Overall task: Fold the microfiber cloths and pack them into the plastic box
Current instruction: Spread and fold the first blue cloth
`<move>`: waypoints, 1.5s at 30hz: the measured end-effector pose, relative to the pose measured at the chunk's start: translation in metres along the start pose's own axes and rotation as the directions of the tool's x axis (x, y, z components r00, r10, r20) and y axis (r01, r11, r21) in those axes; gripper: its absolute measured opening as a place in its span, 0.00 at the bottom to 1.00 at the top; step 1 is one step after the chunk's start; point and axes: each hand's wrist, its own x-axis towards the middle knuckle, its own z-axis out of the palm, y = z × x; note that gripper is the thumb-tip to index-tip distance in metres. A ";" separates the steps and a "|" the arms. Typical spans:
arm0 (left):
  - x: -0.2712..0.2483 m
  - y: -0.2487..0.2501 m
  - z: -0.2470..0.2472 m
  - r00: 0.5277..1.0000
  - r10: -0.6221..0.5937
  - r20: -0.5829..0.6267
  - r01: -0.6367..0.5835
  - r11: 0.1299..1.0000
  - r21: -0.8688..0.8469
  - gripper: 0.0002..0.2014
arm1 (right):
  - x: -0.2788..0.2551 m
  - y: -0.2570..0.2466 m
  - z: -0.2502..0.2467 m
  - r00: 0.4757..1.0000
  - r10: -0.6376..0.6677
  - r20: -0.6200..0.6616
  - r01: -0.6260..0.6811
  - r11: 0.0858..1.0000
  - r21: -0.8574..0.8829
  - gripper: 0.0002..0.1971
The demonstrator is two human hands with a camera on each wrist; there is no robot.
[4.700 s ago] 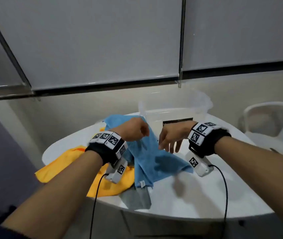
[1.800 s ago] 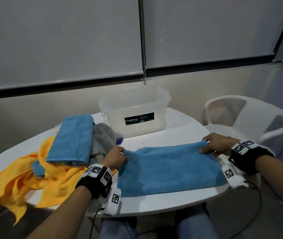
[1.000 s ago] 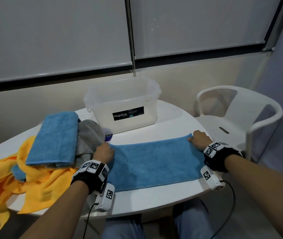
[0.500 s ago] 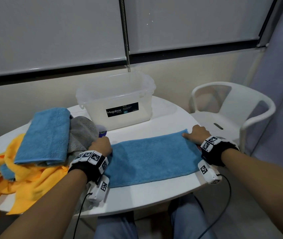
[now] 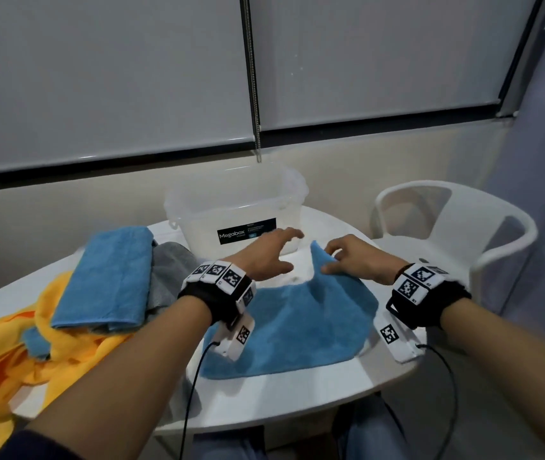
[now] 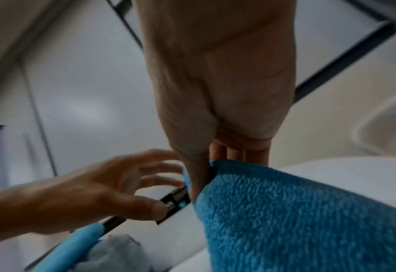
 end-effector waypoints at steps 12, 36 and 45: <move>-0.017 0.003 -0.115 0.993 -0.005 -0.122 -0.005 0.997 -0.077 0.04 | -0.001 -0.095 -0.040 0.959 -0.271 0.087 0.278 0.957 -0.083 0.07; -0.059 0.013 -0.219 0.885 -0.240 -0.398 -0.061 0.789 -0.611 0.10 | -0.007 -0.187 -0.133 0.862 -0.406 -0.302 0.434 0.900 0.029 0.08; -0.056 0.027 -0.222 0.839 -0.380 -0.390 -0.034 0.679 -0.734 0.11 | -0.006 -0.189 -0.140 0.855 -0.377 -0.354 0.412 0.911 0.023 0.06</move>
